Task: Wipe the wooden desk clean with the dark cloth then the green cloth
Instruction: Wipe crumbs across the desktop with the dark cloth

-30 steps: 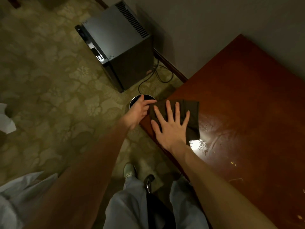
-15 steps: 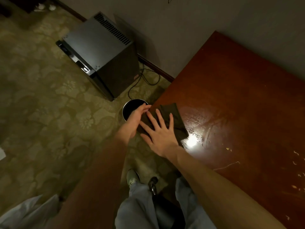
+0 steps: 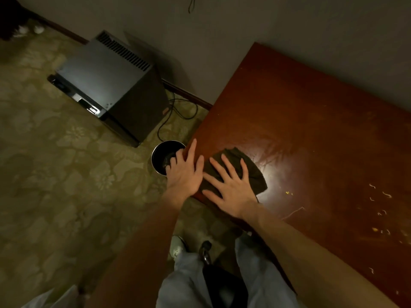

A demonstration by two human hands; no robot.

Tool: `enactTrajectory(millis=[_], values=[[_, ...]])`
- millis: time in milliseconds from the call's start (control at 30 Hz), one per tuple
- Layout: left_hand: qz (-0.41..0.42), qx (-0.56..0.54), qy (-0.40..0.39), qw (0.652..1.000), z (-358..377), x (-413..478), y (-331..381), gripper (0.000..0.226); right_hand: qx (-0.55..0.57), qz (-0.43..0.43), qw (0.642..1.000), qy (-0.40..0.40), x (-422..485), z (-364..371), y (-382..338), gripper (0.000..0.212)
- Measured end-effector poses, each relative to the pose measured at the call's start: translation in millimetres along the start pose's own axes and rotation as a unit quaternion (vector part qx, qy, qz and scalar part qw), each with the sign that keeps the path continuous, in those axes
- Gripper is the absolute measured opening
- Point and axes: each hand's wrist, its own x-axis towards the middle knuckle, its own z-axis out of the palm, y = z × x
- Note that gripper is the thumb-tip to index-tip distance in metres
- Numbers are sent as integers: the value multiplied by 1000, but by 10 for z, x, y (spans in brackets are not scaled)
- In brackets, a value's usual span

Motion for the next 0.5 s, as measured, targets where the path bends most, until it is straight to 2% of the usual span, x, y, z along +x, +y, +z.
enactTrajectory(millis=[133, 233, 367, 500], values=[[16, 36, 7, 999, 23, -31, -79, 61, -7, 18, 1000, 25, 459, -237, 304, 61], [24, 47, 9, 999, 61, -18, -89, 62, -16, 42, 998, 42, 447, -237, 322, 59], [77, 62, 109, 989, 174, -49, -42, 61, 26, 112, 992, 43, -37, -32, 31, 59], [51, 54, 164, 984, 308, -37, 61, 57, 26, 99, 994, 24, -209, 55, -12, 61]])
